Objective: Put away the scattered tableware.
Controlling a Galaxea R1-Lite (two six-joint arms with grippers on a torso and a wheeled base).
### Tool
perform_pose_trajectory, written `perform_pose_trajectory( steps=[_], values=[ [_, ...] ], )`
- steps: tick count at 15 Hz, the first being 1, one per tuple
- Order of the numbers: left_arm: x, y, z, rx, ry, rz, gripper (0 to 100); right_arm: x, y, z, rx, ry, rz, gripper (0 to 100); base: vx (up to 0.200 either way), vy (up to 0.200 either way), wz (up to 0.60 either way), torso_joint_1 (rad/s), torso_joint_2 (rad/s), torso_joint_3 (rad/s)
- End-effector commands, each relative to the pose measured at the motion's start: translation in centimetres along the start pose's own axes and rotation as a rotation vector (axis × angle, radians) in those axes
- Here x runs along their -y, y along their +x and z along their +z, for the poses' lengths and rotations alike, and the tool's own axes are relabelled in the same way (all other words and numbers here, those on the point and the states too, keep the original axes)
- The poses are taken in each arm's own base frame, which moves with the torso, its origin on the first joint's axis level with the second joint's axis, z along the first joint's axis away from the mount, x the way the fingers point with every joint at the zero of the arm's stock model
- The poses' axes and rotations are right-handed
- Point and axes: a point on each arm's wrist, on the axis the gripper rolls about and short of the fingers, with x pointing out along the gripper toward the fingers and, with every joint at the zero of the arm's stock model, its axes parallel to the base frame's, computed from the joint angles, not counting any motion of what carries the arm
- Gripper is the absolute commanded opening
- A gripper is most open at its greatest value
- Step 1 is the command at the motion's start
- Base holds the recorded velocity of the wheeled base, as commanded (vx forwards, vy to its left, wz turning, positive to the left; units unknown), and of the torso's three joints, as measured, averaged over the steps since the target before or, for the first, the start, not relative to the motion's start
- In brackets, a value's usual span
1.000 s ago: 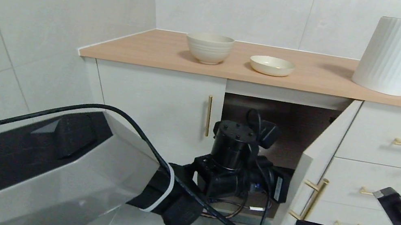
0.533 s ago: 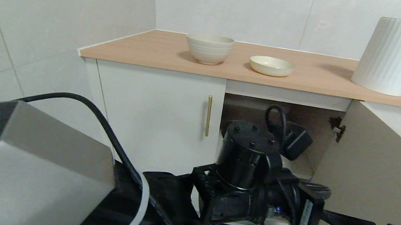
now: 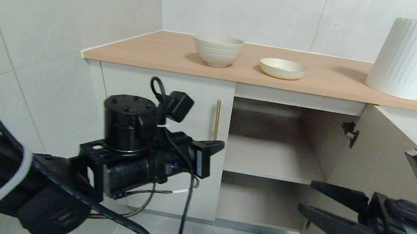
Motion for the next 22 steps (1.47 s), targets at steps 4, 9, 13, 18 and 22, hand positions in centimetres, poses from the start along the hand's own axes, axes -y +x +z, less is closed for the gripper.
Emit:
perform_pose_trajectory(
  steps=[4,9,13,18,22],
  values=[
    [-3.0,-12.5,5.0,0.08,0.056,0.395,0,6.8,7.1,1.8,-0.101,-0.083,-0.302,100,0.0,0.0,0.0,0.0,0.0,0.0],
    [-3.1,-14.0,5.9,0.049,0.039,0.441,0,4.6,8.8,6.0,-0.072,-0.148,-0.559,100,0.0,0.0,0.0,0.0,0.0,0.0],
    [-3.8,-13.3,6.2,0.044,0.033,0.456,0,3.7,7.7,6.8,-0.049,-0.093,-0.548,100,0.0,0.0,0.0,0.0,0.0,0.0],
    [-3.7,-13.1,6.7,0.071,0.029,0.433,100,2.6,6.4,8.0,-0.036,-0.091,-0.546,100,0.0,0.0,0.0,0.0,0.0,0.0],
    [-3.5,-13.4,6.9,0.097,0.037,0.43,100,2.3,6.0,8.2,-0.041,-0.087,-0.547,100,0.0,0.0,0.0,0.0,0.0,0.0]
  ],
)
